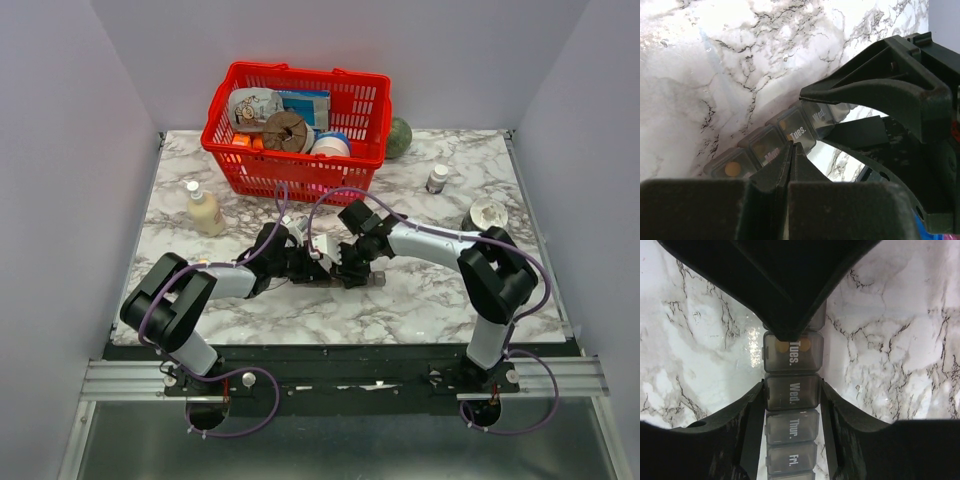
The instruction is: Sort the pills into containers
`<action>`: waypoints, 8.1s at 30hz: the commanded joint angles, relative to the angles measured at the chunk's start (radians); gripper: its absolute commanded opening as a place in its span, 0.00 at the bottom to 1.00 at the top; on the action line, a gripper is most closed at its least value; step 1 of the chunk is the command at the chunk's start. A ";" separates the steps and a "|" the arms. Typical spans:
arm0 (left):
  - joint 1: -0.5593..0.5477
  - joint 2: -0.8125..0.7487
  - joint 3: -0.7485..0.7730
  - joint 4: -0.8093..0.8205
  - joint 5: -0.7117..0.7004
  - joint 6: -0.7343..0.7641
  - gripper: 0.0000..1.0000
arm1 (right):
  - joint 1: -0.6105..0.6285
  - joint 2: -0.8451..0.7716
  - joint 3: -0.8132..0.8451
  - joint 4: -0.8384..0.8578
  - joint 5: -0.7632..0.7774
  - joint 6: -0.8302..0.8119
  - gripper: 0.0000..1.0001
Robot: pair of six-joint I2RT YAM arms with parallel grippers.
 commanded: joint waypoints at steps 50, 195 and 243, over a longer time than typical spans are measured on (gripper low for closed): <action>0.001 0.103 -0.036 -0.198 -0.055 0.051 0.00 | 0.064 -0.078 -0.087 0.127 0.065 -0.082 0.42; 0.065 0.201 0.105 -0.088 -0.058 -0.010 0.08 | 0.013 -0.046 -0.011 0.393 0.367 0.065 0.52; -0.193 0.089 0.444 -0.524 -0.647 0.456 0.88 | -0.389 -0.497 -0.152 0.222 -0.394 0.174 0.68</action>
